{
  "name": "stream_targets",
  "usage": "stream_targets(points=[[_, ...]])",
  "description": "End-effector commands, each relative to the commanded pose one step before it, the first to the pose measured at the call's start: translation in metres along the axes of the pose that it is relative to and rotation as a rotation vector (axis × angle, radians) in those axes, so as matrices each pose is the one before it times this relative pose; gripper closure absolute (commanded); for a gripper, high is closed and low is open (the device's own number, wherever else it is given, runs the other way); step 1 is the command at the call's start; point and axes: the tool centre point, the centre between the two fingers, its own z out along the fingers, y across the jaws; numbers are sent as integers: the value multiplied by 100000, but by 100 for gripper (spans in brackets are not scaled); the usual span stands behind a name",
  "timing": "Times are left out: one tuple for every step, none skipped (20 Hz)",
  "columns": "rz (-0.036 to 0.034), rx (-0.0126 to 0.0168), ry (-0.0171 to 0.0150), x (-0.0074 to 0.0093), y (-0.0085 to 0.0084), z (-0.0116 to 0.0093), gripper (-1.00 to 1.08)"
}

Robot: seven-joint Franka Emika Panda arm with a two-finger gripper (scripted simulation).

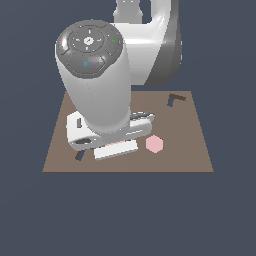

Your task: Insert a designated object into the corresponding slot on a board.

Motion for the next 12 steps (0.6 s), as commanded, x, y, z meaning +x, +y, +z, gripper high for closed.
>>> stream_targets(points=[[-201,-13,-57,21,-6,649,-92],[0,0,0,-1,22,107,-92],[-48,-6,-3,9,-24,37,-92],[0,0,0,0,0,0,108],[0,0,0,0,0,0,108],[0,0,0,0,0,0,108],[0,0,0,0,0,0,108],[0,0,0,0,0,0,108],[0,0,0,0,0,0,108],[0,0,0,0,0,0,108],[0,0,0,0,0,0,108],[0,0,0,0,0,0,108]])
